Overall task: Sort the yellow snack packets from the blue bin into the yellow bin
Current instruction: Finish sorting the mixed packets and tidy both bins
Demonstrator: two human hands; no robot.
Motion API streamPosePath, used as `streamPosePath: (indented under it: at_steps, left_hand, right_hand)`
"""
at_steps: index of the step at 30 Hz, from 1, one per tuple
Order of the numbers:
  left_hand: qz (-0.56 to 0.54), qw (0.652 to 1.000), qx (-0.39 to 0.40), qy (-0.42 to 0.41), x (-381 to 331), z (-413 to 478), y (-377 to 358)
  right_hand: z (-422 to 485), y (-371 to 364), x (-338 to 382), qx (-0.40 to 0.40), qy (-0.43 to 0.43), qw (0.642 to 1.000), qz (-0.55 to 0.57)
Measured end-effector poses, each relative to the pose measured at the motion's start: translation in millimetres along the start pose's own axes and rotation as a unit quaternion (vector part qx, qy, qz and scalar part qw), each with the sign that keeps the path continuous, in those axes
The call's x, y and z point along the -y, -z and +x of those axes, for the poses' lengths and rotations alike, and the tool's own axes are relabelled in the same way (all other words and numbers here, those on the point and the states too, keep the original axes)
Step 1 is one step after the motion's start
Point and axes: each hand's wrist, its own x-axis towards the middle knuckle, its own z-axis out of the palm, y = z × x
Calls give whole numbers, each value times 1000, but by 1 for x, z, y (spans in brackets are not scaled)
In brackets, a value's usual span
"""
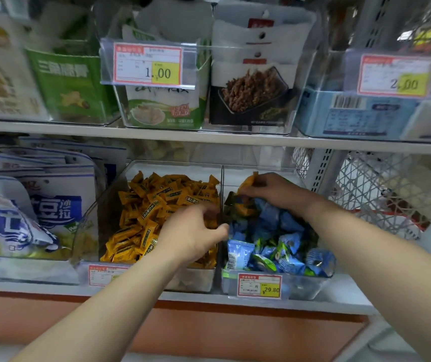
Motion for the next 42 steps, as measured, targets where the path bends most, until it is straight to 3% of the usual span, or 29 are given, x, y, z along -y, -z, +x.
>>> streamPosePath:
  at_steps: [4,8,12,16,20,27,33,35,38,40,42]
  left_hand:
    - [30,998,-57,-10,-12,5,-6]
    - [74,990,-85,-86,-29,9,-17]
    - [145,976,-50,-158,-33,13,-24]
    - [239,959,-4,-154,-33,17,-36]
    - [236,962,-1,-134,-33,18,-38]
    - [13,993,-60,-101,-38,14,-33]
    - [-150,977,-143,-49,-53,14,-14]
    - [-295,947,-121,26,-57,13,-8]
    - [-523,845,-48,104,-66,8,-1]
    - [-546,831,-24,100,-67,4,2]
    - [-522,849,0,86,-66,-1,3]
  right_hand:
    - [-20,2,-2,-52,-1,997,49]
    - [-27,-6,-3,-78,-17,991,102]
    - [-27,-3,0,-84,14,995,45]
    - [-27,7,-2,-72,19,996,-53]
    - [-30,16,-9,-38,-10,998,-56]
    - [-41,26,-2,-88,20,993,-72]
    - [-62,22,22,-183,14,983,29]
    - [-72,18,32,-188,4,980,70]
    - [-92,4,42,-153,-7,977,151]
    - [-105,-7,44,-150,-5,973,177]
    - [-114,-16,44,-173,-5,964,202]
